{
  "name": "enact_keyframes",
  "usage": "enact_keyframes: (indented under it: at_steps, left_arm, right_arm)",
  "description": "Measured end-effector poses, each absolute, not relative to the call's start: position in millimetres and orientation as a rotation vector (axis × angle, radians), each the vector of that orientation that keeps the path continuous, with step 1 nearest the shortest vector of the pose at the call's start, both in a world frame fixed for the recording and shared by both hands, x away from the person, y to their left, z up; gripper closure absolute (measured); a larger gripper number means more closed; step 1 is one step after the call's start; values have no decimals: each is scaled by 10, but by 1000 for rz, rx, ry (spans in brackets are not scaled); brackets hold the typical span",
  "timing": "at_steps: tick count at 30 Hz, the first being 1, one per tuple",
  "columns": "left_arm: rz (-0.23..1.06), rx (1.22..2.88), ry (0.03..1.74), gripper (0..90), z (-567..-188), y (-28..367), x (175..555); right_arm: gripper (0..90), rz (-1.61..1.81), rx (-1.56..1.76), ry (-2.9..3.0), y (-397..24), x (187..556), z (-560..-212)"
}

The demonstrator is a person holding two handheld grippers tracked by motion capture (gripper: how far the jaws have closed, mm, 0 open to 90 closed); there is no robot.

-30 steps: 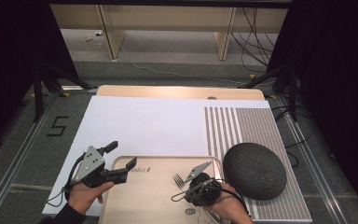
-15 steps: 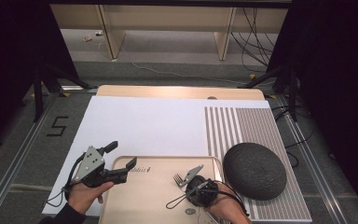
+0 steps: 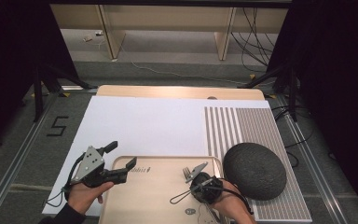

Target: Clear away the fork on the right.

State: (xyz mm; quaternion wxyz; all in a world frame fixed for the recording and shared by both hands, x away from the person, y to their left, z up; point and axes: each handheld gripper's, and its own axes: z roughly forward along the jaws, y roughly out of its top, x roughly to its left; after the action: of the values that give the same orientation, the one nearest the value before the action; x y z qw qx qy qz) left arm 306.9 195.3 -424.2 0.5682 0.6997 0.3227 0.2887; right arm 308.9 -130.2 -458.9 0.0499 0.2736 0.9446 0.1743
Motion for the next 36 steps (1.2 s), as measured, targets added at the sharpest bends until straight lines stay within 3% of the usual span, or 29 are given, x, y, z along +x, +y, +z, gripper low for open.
enact_keyframes:
  at_steps: [36]
  left_arm:
    - [678, 1642, 761, 156, -4240, 1952, 3065]
  right_arm:
    - [900, 476, 975, 2843, -1601, 3166, -4565]
